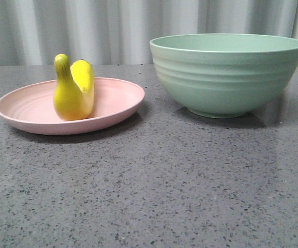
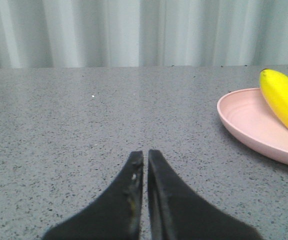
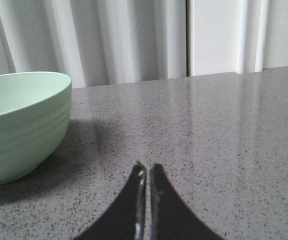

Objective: Transfer banana from pink plate to green bowl

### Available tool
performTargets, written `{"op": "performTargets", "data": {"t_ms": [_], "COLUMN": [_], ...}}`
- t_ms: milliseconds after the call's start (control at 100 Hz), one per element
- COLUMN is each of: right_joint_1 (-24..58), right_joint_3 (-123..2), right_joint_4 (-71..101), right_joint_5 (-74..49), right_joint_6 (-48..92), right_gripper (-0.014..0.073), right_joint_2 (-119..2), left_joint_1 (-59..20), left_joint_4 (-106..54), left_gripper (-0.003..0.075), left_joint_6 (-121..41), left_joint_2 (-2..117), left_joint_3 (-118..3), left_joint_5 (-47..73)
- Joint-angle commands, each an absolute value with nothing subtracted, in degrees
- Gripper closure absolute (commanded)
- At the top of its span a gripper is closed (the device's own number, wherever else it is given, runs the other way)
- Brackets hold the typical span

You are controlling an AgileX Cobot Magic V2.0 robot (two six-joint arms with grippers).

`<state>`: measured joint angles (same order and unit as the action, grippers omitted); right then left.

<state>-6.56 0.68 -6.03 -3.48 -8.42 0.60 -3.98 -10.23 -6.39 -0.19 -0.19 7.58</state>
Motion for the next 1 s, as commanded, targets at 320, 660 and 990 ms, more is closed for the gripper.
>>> {"op": "performTargets", "data": {"t_ms": [320,660,990], "right_joint_1": [-6.9,-6.9,-6.9], "right_joint_3": [-16.1,-25.9,-25.9], "right_joint_4": [-4.4,-4.0,-3.6], "right_joint_5": [-14.1,-25.0,-25.4], "right_joint_6": [-8.3,-8.3,-8.3], "right_gripper": [0.0673,0.0673,0.0673], "right_joint_2": [-8.7,-19.7,-19.8], "left_joint_1": [-3.9,-3.9,-4.0], "left_joint_4": [-11.1,-10.6,-10.6], "left_gripper": [0.0739,0.0738,0.0415], "left_joint_6": [-6.4,-6.4,-6.4], "left_joint_2": [9.1,19.1,21.7], "left_joint_3": [-15.7,-19.5,-19.5], "left_joint_5": [9.9,6.8,3.2]}}
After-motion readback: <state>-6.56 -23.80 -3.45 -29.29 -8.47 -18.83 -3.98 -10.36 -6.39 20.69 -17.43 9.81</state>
